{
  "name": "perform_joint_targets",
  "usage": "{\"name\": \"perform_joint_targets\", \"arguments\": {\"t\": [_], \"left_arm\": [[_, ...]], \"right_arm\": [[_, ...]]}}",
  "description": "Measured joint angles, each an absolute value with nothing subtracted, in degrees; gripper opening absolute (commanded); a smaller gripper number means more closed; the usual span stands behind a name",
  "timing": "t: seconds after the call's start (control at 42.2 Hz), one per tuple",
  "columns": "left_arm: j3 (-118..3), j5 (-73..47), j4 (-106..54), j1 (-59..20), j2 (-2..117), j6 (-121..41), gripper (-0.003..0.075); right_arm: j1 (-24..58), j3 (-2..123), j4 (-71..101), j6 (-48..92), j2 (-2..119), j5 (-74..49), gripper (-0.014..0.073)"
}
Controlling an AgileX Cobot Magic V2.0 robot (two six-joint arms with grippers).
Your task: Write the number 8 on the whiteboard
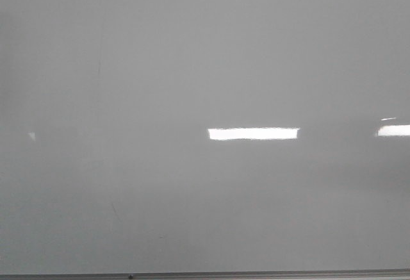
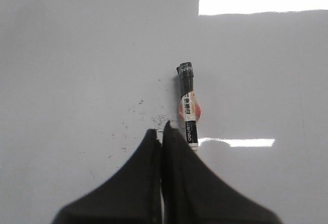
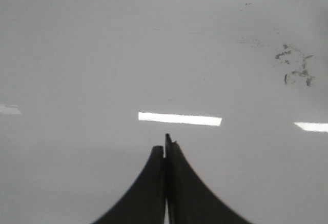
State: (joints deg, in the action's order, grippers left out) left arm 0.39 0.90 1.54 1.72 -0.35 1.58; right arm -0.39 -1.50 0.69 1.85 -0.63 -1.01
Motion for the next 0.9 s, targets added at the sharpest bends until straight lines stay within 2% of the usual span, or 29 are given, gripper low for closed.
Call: {"name": "perform_joint_targets", "arguments": {"t": [0.901], "left_arm": [[0.4, 1.6, 1.5, 1.7, -0.3, 1.6, -0.0021]], "right_arm": [[-0.4, -1.5, 0.7, 1.9, -0.6, 2.1, -0.0069]]}}
